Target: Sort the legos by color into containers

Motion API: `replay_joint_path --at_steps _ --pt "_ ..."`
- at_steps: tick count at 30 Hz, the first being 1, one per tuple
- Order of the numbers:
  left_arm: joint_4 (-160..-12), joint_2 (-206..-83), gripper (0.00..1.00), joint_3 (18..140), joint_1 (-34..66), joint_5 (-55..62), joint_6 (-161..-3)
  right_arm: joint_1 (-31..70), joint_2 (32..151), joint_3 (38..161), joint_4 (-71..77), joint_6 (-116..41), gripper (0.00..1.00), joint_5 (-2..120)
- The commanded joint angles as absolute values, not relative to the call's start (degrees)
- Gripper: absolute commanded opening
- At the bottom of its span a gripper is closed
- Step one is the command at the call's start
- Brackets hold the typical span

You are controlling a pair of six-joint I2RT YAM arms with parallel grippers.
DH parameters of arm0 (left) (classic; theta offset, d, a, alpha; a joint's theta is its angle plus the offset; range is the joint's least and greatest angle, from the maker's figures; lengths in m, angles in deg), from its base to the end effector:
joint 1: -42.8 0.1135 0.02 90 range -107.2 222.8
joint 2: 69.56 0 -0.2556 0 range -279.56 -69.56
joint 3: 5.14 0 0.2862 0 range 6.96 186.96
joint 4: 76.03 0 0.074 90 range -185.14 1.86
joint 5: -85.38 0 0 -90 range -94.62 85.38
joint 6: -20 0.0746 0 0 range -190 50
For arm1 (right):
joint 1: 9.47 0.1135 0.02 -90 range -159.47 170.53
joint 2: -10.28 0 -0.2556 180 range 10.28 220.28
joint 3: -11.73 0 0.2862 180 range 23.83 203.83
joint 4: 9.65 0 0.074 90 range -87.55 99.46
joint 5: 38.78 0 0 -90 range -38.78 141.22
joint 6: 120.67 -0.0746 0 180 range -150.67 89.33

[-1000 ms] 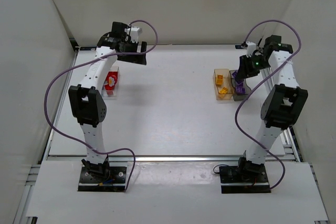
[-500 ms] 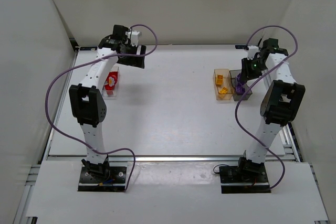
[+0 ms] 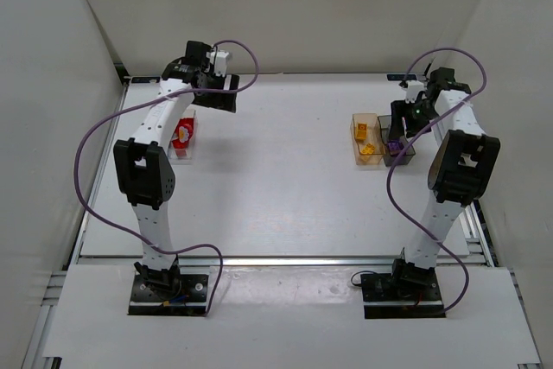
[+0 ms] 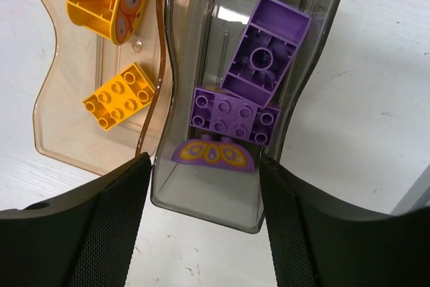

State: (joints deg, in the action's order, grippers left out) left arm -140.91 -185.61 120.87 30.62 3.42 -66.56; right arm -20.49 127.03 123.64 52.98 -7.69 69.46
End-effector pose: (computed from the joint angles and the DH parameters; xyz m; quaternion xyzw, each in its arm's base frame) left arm 0.4857 -0.1155 0.2716 0.1502 0.9395 -0.0896 0.2947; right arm 0.4714 -0.0680 0.1838 -0.1317 0.9598 0.0923 0.2299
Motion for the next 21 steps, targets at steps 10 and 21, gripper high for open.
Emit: replay_joint_path --at_steps 10,21 --pt "-142.2 -179.2 1.0 118.6 35.6 5.0 -66.8 -17.3 114.2 130.4 47.8 -12.5 0.77 84.9" --pt "-141.5 -175.8 0.99 111.2 41.4 8.7 -64.5 1.5 124.0 136.1 42.3 -22.4 0.84 90.1"
